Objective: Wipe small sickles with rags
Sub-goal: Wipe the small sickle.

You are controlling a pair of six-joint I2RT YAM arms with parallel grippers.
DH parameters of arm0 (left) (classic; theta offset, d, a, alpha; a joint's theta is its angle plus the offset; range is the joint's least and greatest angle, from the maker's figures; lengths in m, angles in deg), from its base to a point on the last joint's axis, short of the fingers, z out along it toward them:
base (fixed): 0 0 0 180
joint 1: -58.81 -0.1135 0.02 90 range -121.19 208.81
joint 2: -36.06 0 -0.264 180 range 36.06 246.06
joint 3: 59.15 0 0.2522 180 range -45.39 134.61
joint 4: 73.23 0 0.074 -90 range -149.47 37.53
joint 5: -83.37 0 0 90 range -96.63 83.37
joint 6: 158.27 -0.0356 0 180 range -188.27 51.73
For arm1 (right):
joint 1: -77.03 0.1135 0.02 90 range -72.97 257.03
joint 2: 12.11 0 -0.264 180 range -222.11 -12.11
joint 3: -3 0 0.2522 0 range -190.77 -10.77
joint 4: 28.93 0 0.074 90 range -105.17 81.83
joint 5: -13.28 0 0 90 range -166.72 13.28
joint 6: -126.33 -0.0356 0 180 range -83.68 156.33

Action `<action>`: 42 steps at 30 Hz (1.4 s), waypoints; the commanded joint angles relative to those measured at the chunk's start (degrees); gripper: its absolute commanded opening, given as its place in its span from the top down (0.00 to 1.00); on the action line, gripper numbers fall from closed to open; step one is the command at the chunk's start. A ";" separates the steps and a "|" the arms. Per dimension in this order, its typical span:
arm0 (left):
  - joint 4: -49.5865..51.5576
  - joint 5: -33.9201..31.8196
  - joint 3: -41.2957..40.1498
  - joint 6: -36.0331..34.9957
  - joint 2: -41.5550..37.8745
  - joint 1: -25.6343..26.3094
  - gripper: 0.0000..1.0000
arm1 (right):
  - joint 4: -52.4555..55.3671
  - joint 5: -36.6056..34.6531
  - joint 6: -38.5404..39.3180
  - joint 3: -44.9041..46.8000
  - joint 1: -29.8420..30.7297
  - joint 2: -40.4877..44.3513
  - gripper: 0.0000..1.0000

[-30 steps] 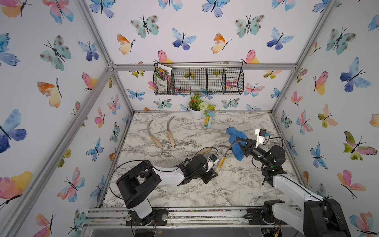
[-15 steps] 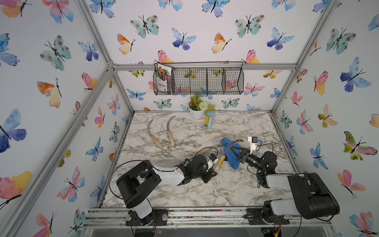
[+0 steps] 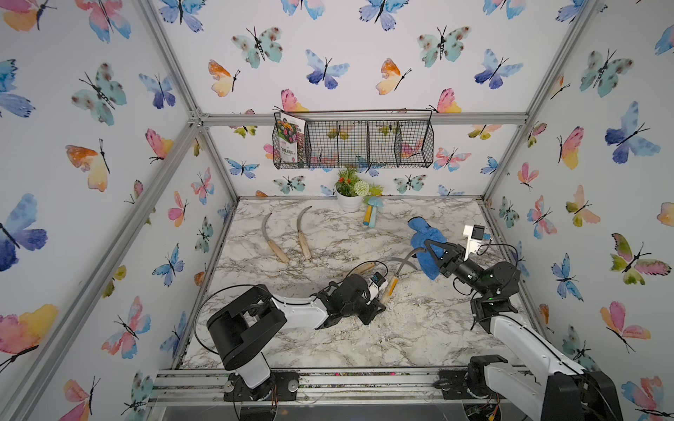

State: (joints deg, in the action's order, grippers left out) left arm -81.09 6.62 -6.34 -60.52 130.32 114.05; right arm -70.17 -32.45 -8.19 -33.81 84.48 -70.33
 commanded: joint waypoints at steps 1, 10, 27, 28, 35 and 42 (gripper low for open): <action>0.44 -0.25 1.03 -0.56 -0.13 0.22 1.00 | 2.95 0.64 1.40 -0.93 -0.15 -0.64 0.97; 0.71 -0.20 1.46 -0.63 0.20 0.22 1.00 | -13.63 0.36 -2.30 7.41 4.58 -13.58 0.96; 0.74 -1.02 1.38 -0.81 0.31 0.24 1.00 | -6.67 -3.77 0.11 1.79 7.24 -10.79 0.98; 0.79 -0.98 1.43 -0.81 0.41 0.22 1.00 | -4.66 -3.63 0.34 1.06 6.38 -8.54 0.98; 0.83 -1.07 1.46 -0.65 0.50 0.22 1.00 | 4.73 -2.78 0.68 -3.66 3.11 1.61 0.98; 0.88 -1.18 1.38 -0.62 0.57 0.21 1.00 | 5.74 -3.38 1.00 -2.67 3.06 4.29 0.98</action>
State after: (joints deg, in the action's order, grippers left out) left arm -79.74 6.08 -5.73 -60.54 130.36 114.05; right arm -65.82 -35.18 -8.03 -36.52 87.60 -67.57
